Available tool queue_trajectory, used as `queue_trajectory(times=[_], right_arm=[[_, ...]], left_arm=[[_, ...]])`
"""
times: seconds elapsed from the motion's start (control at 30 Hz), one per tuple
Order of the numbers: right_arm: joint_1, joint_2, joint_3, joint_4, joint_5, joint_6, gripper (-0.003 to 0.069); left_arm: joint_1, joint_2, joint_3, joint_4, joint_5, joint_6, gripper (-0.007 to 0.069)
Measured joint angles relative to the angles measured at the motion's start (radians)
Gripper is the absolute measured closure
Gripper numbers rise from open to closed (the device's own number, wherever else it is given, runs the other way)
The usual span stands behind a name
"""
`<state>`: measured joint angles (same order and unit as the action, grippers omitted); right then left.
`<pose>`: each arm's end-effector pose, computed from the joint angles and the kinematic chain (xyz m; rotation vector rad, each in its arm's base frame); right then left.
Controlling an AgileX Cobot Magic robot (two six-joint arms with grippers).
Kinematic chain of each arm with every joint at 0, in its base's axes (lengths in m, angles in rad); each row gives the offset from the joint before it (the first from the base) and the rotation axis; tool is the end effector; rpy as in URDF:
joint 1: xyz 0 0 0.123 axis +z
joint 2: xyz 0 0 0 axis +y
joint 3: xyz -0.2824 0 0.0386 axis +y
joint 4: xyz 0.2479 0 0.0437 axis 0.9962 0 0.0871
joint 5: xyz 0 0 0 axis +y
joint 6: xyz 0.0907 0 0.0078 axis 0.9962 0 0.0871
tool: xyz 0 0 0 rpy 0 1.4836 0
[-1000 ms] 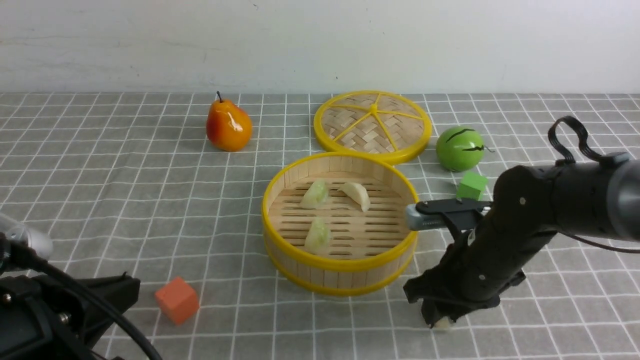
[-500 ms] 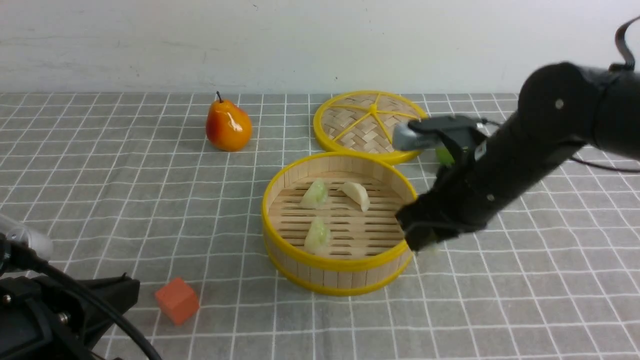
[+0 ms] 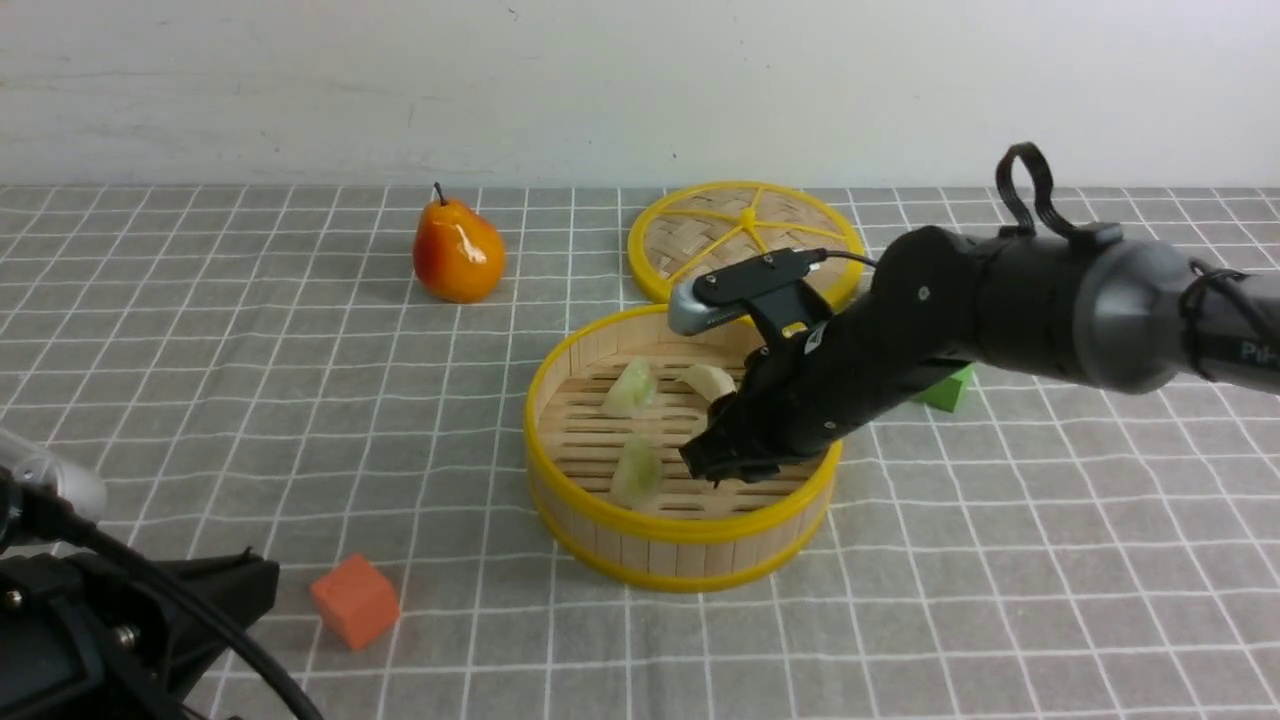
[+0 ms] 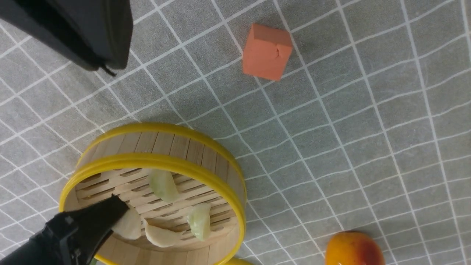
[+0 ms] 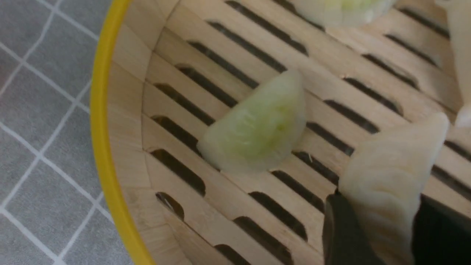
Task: Put the dumplings into the steamer on the table with the grey tablecloth.
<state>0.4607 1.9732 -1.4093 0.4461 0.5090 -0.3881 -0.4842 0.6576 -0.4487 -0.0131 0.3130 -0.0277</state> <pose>0.3777 0.2089 0.2001 -0.6566 2.4573 0.4543 0.1186 -0.0628 0.2790 0.4477 1.9715 -0.3384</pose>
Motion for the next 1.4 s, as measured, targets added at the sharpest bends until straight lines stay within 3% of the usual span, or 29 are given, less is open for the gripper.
queue_trajectory(times=[0.1,0.17,0.3,0.4,0.47,0.5,0.6,0.73,0.9,1.1,1.4], right_arm=[[0.001,-0.010,0.000,0.000,0.001,0.000,0.0208],[0.001,-0.020,0.000,0.000,0.006,0.009,0.0143],[0.001,-0.063,-0.010,-0.010,0.046,0.067,0.0102],[-0.002,-0.169,-0.032,-0.051,0.103,0.114,0.0154],[-0.011,-0.286,-0.039,-0.103,0.130,0.124,0.0246],[-0.013,-0.297,-0.040,-0.117,0.135,0.126,0.0256],[-0.032,-0.539,-0.038,-0.278,0.224,0.132,0.0483],[-0.063,-0.761,0.058,-0.430,0.249,0.167,0.0660],[-0.105,-0.983,0.302,-0.505,0.098,0.264,0.0678],[-0.118,-1.279,0.786,-0.629,-0.323,0.285,0.0678],[-0.120,-1.474,1.213,-0.756,-0.824,0.301,0.0671]], left_arm=[[0.000,0.000,0.000,0.006,0.000,0.000,0.0604],[0.000,0.000,0.000,0.007,0.000,0.000,0.0603],[0.000,0.000,0.000,0.007,-0.001,0.000,0.0599],[0.000,0.000,0.000,0.007,-0.001,0.000,0.0596],[0.000,0.000,0.000,0.007,-0.002,0.000,0.0596],[0.000,0.000,0.000,0.007,-0.002,0.000,0.0596],[0.000,0.000,0.000,0.007,-0.003,0.000,0.0596],[0.000,0.000,0.000,0.007,-0.004,0.000,0.0596],[0.000,0.000,0.000,0.007,-0.004,0.000,0.0596],[0.000,0.000,0.000,0.007,-0.004,0.000,0.0595],[0.000,0.000,0.000,0.007,-0.004,0.000,0.0586]])
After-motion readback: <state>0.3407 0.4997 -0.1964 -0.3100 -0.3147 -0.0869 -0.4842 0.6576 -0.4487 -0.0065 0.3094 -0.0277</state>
